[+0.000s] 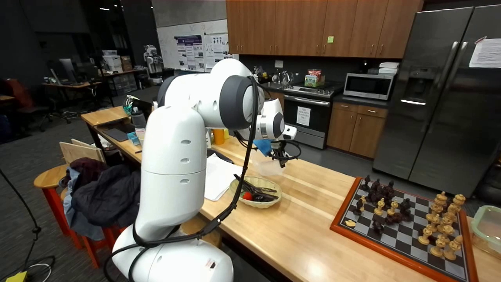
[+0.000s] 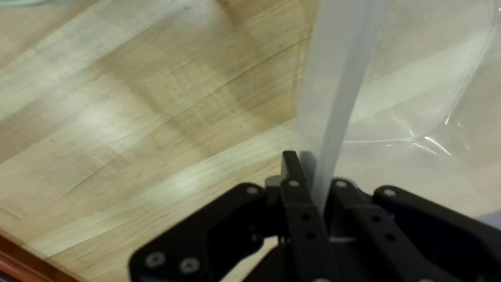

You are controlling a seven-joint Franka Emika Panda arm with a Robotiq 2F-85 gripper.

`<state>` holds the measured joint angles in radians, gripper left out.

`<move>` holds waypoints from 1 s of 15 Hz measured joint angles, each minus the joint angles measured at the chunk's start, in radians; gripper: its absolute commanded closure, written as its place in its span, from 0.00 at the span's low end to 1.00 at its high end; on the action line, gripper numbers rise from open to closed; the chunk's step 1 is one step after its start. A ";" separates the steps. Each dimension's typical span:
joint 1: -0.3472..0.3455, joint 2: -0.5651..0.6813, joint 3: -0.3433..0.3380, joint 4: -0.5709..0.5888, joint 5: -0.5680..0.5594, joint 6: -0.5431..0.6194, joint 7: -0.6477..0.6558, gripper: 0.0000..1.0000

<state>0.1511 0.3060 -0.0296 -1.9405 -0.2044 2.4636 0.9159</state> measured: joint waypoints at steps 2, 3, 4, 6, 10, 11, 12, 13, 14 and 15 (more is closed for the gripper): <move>-0.010 -0.018 0.000 -0.048 0.034 0.063 -0.018 0.98; -0.014 -0.025 -0.001 -0.072 0.049 0.091 -0.025 0.98; -0.017 -0.033 -0.001 -0.095 0.062 0.119 -0.030 0.98; -0.023 -0.048 -0.002 -0.140 0.091 0.173 -0.044 0.98; -0.037 -0.084 -0.003 -0.232 0.153 0.275 -0.070 0.98; -0.042 -0.096 -0.004 -0.257 0.170 0.298 -0.080 0.98; -0.049 -0.110 -0.004 -0.284 0.188 0.321 -0.089 0.98; -0.056 -0.124 -0.005 -0.312 0.208 0.344 -0.102 0.98; -0.065 -0.139 -0.006 -0.340 0.230 0.366 -0.115 0.98; -0.074 -0.154 -0.006 -0.369 0.255 0.389 -0.131 0.98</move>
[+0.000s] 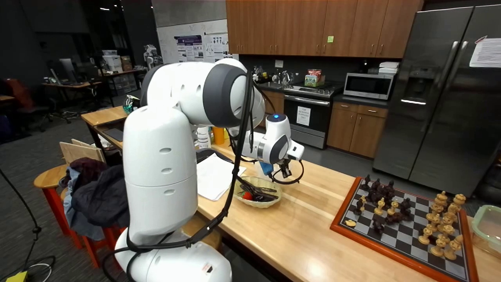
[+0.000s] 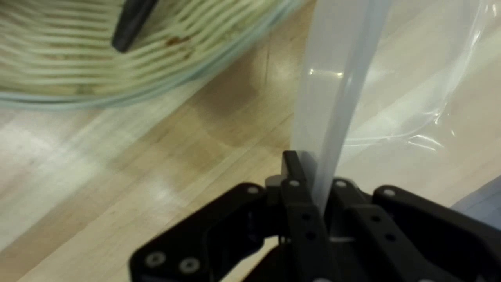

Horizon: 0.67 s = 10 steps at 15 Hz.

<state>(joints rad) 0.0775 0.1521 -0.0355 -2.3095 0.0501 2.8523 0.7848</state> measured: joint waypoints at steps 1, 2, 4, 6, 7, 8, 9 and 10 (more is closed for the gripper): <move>-0.010 -0.016 0.000 -0.029 0.025 0.021 -0.017 0.98; -0.019 -0.031 -0.001 -0.057 0.050 0.041 -0.032 0.98; -0.035 -0.062 -0.003 -0.110 0.087 0.075 -0.055 0.98; -0.048 -0.094 -0.010 -0.161 0.096 0.102 -0.060 0.98; -0.052 -0.110 -0.015 -0.185 0.096 0.114 -0.060 0.98; -0.055 -0.127 -0.022 -0.210 0.095 0.126 -0.060 0.98; -0.059 -0.145 -0.029 -0.234 0.092 0.137 -0.059 0.98; -0.062 -0.161 -0.036 -0.256 0.090 0.147 -0.059 0.98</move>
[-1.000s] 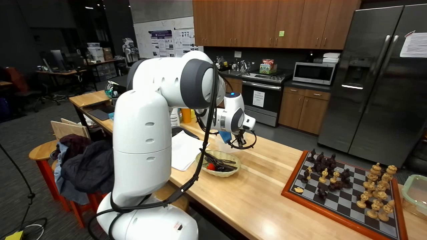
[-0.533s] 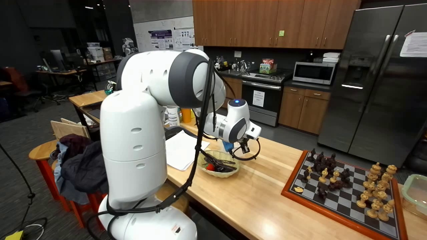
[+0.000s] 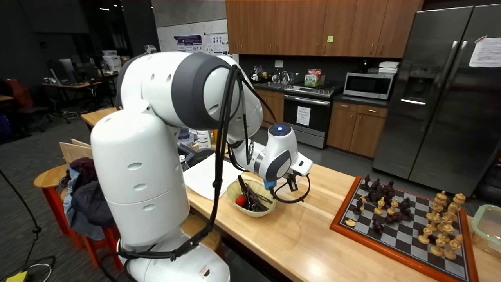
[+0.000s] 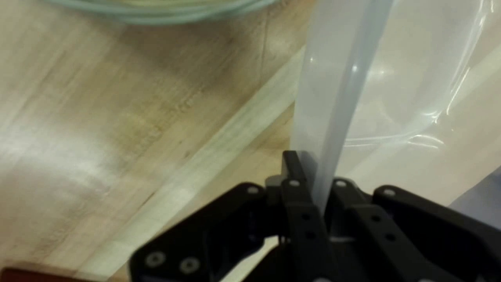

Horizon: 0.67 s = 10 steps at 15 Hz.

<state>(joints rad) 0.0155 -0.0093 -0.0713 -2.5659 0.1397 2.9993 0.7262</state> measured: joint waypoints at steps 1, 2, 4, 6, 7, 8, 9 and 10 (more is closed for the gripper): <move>-0.004 -0.016 -0.005 -0.021 -0.003 0.009 0.001 0.98; -0.008 -0.032 -0.009 -0.040 -0.008 0.017 0.004 0.98; -0.021 -0.061 -0.015 -0.074 -0.030 0.028 0.013 0.98; -0.039 -0.086 -0.015 -0.102 -0.064 0.035 0.032 0.98; -0.049 -0.098 -0.015 -0.113 -0.083 0.037 0.044 0.98; -0.060 -0.108 -0.013 -0.124 -0.105 0.038 0.057 0.98; -0.071 -0.118 -0.011 -0.133 -0.126 0.038 0.072 0.98; -0.083 -0.128 -0.008 -0.141 -0.146 0.038 0.087 0.98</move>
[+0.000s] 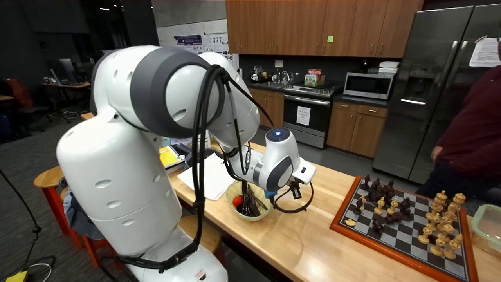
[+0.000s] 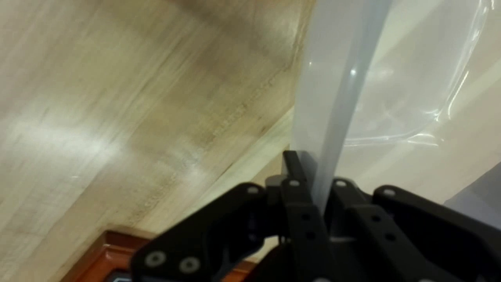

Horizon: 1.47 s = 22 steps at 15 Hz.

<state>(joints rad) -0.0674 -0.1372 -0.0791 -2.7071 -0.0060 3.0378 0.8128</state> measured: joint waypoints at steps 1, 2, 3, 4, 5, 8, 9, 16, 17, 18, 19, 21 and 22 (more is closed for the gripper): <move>-0.013 -0.009 0.005 -0.008 -0.019 0.000 0.015 0.98; -0.025 -0.018 0.010 -0.014 -0.036 0.000 0.029 0.98; -0.036 -0.028 0.017 -0.021 -0.051 0.000 0.042 0.98; -0.044 -0.038 0.021 -0.028 -0.057 -0.001 0.048 0.98; -0.047 -0.050 0.021 -0.035 -0.056 -0.001 0.049 0.98; -0.049 -0.083 0.021 -0.055 -0.055 -0.011 0.049 0.98; -0.049 -0.092 0.021 -0.058 -0.056 -0.023 0.049 0.98; -0.147 -0.154 0.124 -0.058 -0.116 -0.158 0.062 0.98; -0.168 -0.159 0.156 -0.053 -0.133 -0.172 0.068 0.98; -0.184 -0.162 0.187 -0.045 -0.152 -0.185 0.078 0.98; -0.195 -0.162 0.214 -0.034 -0.173 -0.198 0.088 0.98; -0.202 -0.159 0.258 0.000 -0.211 -0.230 0.107 0.98; -0.202 -0.156 0.275 0.020 -0.229 -0.245 0.116 0.98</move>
<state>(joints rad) -0.2696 -0.2929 0.1958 -2.6874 -0.2353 2.7927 0.9286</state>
